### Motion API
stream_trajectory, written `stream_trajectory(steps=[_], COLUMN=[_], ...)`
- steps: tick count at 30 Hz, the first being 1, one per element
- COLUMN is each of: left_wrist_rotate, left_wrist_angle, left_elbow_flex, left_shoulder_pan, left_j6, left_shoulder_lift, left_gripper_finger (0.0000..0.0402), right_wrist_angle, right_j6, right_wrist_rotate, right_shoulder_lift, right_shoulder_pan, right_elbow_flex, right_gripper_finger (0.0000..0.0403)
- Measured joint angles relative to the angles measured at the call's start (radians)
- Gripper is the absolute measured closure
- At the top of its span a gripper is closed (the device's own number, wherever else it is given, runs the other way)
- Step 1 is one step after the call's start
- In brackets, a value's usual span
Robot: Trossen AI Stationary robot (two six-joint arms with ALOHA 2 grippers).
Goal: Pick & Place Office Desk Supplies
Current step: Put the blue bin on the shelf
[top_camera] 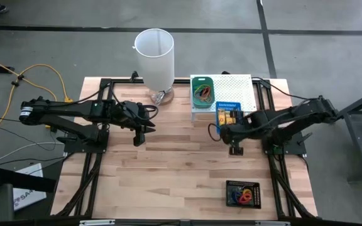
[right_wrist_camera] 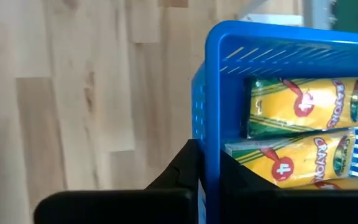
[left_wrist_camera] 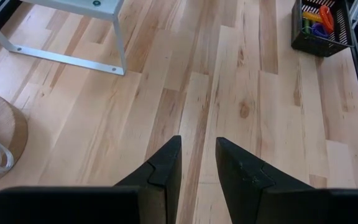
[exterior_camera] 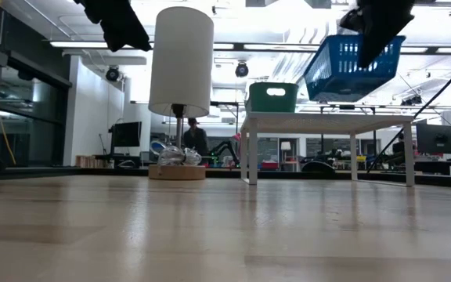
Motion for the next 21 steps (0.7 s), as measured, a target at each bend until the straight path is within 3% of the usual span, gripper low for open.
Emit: stream_trajectory(steps=[21], left_wrist_rotate=[0.0], left_wrist_angle=[0.0], left_elbow_flex=[0.0], left_shoulder_pan=[0.0], left_j6=[0.0], left_shoulder_lift=[0.0], left_gripper_finger=[0.0307], right_wrist_angle=[0.097], right_j6=[-0.417], right_wrist_rotate=[-0.152], right_shoulder_lift=[-0.103], right_shoulder_pan=[-0.45], right_elbow_flex=[-0.047], right_gripper_finger=[0.04])
